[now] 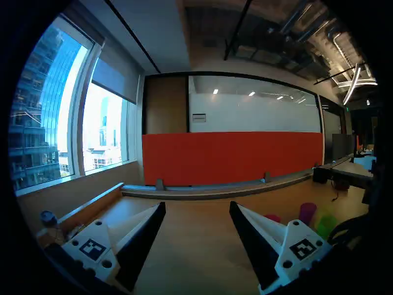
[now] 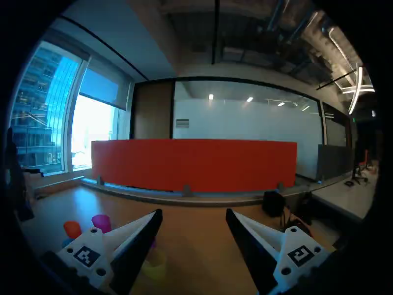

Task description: Pour water

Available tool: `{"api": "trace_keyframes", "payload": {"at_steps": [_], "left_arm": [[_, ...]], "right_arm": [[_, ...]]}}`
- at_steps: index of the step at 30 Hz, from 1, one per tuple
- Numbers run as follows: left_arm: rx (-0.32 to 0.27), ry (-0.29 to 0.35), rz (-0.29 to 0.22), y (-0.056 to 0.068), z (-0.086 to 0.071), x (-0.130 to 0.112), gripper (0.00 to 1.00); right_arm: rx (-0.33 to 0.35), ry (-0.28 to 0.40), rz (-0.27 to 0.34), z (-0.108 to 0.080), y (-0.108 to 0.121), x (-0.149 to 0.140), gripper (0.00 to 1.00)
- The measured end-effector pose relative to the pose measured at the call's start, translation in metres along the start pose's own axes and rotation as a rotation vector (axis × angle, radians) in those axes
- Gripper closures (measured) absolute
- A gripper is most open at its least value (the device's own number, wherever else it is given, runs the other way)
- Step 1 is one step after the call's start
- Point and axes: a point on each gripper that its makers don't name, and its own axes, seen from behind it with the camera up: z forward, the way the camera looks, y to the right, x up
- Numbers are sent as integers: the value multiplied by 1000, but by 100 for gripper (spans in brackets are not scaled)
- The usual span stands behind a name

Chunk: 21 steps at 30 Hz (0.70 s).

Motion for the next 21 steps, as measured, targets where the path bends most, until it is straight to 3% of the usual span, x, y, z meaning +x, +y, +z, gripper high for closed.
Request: {"api": "trace_keyframes", "payload": {"at_steps": [15,21], "left_arm": [[-49,19,35,6,14,94,3],[-87,1,28,16,19,114,3]], "right_arm": [[44,-31,5,13,3,70,0],[62,-29,12,17,2,94,0]]}}
